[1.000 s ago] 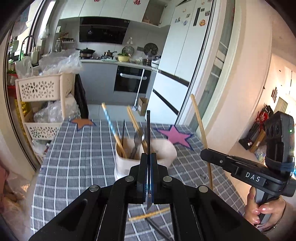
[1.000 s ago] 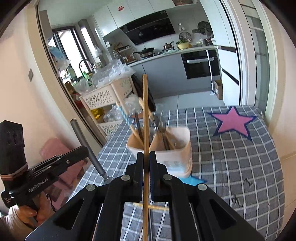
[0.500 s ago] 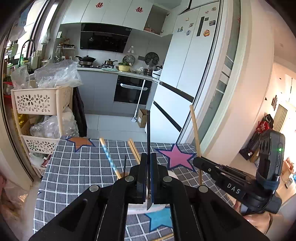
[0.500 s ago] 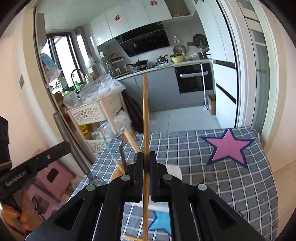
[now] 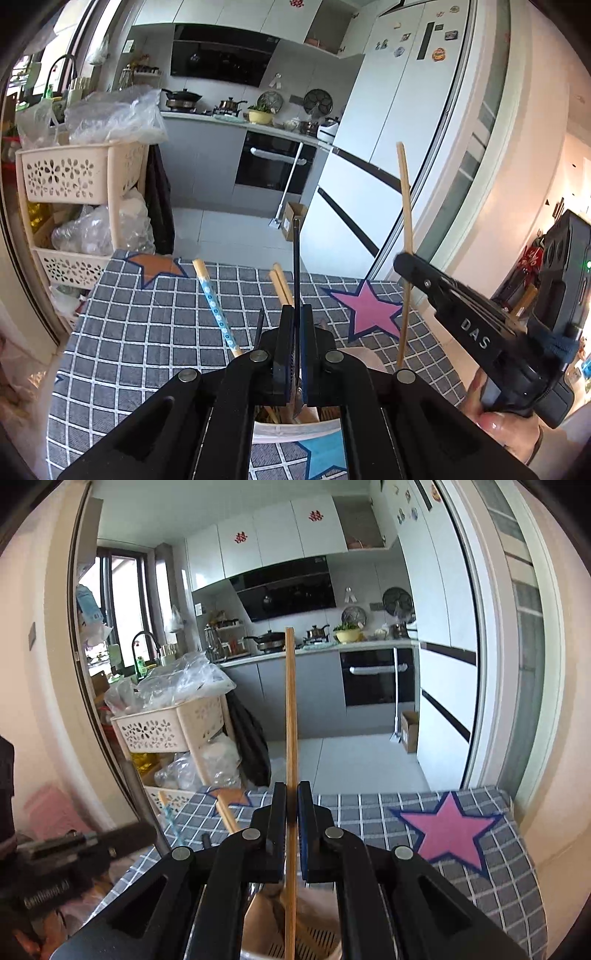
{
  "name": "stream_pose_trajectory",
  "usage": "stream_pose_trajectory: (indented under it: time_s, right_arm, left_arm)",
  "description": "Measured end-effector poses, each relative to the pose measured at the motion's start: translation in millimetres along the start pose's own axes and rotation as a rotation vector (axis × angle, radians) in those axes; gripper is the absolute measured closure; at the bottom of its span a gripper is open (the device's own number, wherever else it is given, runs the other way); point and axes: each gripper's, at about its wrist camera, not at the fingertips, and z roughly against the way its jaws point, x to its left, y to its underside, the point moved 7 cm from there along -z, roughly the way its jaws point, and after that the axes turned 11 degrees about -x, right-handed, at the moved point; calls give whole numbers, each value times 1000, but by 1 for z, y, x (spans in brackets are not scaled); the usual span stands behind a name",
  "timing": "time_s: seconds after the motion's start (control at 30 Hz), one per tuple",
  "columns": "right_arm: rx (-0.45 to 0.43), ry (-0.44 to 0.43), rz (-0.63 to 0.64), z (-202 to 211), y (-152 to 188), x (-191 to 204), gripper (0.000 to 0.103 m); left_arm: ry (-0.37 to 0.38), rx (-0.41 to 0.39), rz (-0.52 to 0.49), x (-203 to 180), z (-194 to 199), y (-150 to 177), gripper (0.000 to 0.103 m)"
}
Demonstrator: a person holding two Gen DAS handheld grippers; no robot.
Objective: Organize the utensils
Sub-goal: 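Lift and carry the spoon and wooden chopstick over the white holder, both tools, then lower spoon and chopstick into the white holder and open both tools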
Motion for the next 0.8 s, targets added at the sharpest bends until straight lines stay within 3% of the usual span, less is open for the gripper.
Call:
stream_pose_trajectory:
  time_s: [0.3,0.8]
  right_arm:
    - [8,22,108,-29,37,4,97]
    - [33,-25,219,-18,85,16,97]
  left_arm:
    - [-31,25,-14,4,-25,24,68]
    - [-88,33,-85,4,-38,51,68]
